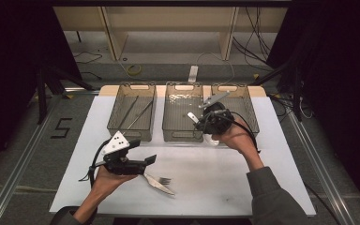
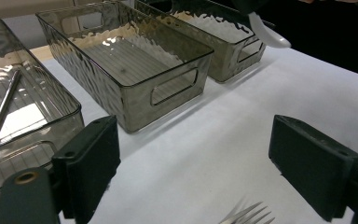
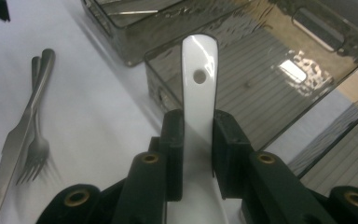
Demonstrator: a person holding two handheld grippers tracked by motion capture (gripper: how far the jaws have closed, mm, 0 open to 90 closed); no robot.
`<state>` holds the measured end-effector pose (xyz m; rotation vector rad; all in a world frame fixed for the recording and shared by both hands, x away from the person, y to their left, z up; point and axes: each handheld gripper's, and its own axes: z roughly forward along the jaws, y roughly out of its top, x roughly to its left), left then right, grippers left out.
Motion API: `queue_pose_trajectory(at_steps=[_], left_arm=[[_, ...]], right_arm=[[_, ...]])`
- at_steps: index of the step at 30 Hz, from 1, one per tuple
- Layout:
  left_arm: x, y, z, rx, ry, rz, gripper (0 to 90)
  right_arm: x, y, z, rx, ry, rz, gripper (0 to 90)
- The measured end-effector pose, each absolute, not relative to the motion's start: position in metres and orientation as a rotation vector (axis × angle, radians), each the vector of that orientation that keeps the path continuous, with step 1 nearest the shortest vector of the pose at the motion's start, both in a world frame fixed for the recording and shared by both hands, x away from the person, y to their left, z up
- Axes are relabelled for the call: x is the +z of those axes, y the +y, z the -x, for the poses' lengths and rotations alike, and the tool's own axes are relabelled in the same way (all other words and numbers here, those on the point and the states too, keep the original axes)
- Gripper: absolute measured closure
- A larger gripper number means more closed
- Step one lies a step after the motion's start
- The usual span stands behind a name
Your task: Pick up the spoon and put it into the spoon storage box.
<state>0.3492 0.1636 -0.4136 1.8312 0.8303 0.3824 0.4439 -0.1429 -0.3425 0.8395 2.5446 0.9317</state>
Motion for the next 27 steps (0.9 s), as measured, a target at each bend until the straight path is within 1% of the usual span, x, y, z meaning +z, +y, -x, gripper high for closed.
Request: queue_pose_trajectory(at_steps=[14, 27], left_arm=[[-0.413, 0.164, -0.348, 0.384, 0.819, -1.826, 15.5], [-0.413, 0.164, -0.348, 0.384, 0.816, -1.832, 15.6]], right_arm=[[-0.330, -0.121, -0.476, 0.946, 2.498, -0.847, 76.3], [-0.342, -0.108, -0.511, 0.947, 2.485, -0.935, 76.4]])
